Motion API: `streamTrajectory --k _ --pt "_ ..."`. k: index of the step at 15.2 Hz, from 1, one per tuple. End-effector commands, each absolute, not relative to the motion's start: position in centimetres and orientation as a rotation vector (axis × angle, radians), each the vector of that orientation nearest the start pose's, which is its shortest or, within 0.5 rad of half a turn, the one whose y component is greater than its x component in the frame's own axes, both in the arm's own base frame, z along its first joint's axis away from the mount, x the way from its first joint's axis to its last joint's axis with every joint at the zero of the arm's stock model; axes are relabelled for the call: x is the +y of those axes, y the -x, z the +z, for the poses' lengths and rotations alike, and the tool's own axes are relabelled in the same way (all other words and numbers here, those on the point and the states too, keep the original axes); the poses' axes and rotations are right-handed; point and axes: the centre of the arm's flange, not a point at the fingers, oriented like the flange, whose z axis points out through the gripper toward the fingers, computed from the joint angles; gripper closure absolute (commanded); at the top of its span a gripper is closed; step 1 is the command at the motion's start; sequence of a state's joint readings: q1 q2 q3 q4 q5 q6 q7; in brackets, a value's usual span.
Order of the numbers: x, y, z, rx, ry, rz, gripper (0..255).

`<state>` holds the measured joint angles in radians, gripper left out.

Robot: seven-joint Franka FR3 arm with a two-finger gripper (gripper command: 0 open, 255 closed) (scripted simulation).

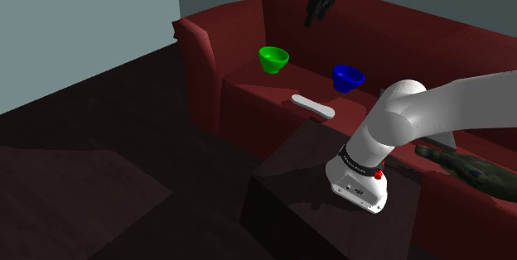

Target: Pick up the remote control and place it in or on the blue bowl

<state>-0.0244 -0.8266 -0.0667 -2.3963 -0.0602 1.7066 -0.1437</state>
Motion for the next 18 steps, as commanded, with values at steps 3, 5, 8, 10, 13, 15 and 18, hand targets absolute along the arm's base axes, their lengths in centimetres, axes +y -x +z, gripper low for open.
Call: streamTrajectory --k 3,5,8,10,13,15,18 --pt "-5.0 -30.6 57.2 -0.127 3.162 -0.197 0" --pt "-6.0 -30.5 54.8 -0.135 3.167 -0.182 0" --pt "-7.6 -30.4 51.3 -0.148 3.173 -0.159 0" --pt "-8.6 -30.2 48.9 -0.157 3.178 -0.144 0" --pt "-10.2 -30.0 45.4 -0.170 3.184 -0.122 0" --pt "-11.3 -29.8 43.0 -0.178 3.188 -0.106 0" --pt "-12.9 -29.5 39.5 -0.191 3.193 -0.084 0"
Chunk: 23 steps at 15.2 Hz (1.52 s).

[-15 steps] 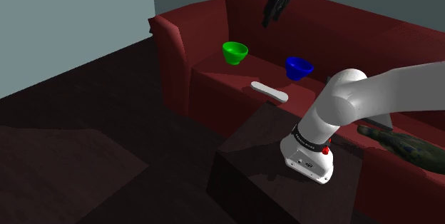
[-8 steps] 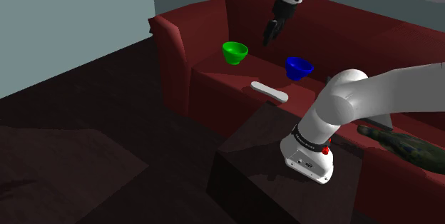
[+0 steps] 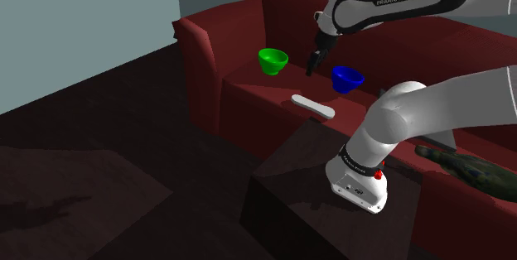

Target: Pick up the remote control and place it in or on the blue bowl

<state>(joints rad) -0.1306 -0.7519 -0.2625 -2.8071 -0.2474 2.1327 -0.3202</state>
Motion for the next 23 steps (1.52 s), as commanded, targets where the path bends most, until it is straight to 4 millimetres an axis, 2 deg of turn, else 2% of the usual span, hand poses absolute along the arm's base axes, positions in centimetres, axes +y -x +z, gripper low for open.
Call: streamTrajectory --k 1,14,22,23 --pt "-13.5 -29.3 38.3 -0.196 3.195 -0.076 0" --pt "-21.0 -27.5 23.4 -0.252 3.218 0.024 0" --pt "-21.5 -27.4 18.9 -0.254 3.218 0.027 0" --pt "-21.5 -27.4 18.9 -0.254 3.218 0.027 0"
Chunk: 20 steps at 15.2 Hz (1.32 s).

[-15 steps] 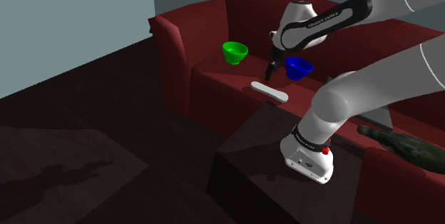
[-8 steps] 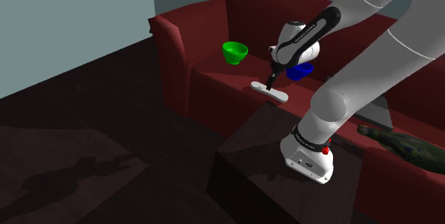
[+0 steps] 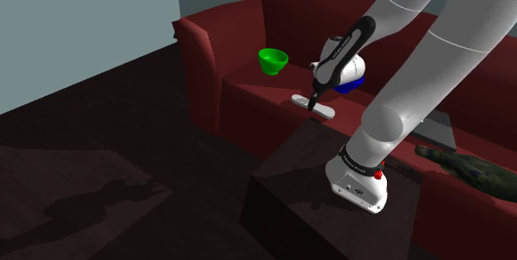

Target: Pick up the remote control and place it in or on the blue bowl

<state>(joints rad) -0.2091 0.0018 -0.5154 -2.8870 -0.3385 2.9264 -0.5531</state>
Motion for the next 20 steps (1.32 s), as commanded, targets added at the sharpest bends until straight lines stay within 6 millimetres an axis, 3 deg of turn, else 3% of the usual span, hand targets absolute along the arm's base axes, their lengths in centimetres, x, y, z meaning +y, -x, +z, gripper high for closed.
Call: streamTrajectory --k 1,7,8,17,20 --pt "-21.5 -27.4 18.9 -0.254 3.218 0.027 0" --pt "-21.5 -27.4 18.9 -0.254 3.218 0.027 0" --pt "-21.5 -27.4 18.9 -0.254 3.218 0.027 255" --pt "-21.5 -27.4 18.9 -0.254 3.218 0.027 255" --pt "-21.5 -27.4 20.5 -0.254 3.218 0.027 255"
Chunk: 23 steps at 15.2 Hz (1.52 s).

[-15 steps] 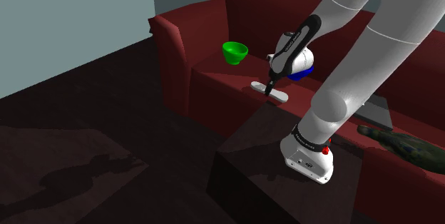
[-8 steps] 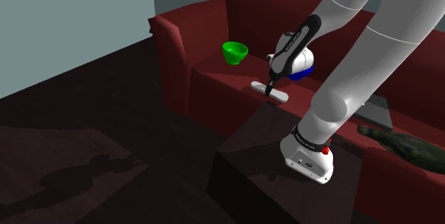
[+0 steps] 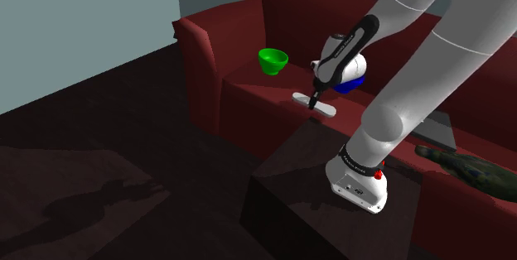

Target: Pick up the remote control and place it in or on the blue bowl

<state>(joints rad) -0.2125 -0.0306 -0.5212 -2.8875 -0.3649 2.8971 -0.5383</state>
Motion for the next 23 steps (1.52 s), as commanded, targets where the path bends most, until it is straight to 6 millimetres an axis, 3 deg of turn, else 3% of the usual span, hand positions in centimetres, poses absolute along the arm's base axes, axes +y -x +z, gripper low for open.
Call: streamTrajectory --k 1,23 --pt "-21.5 -27.4 21.0 -0.254 3.218 0.027 255" --pt "-21.5 -27.4 32.6 -0.254 3.218 0.027 255"
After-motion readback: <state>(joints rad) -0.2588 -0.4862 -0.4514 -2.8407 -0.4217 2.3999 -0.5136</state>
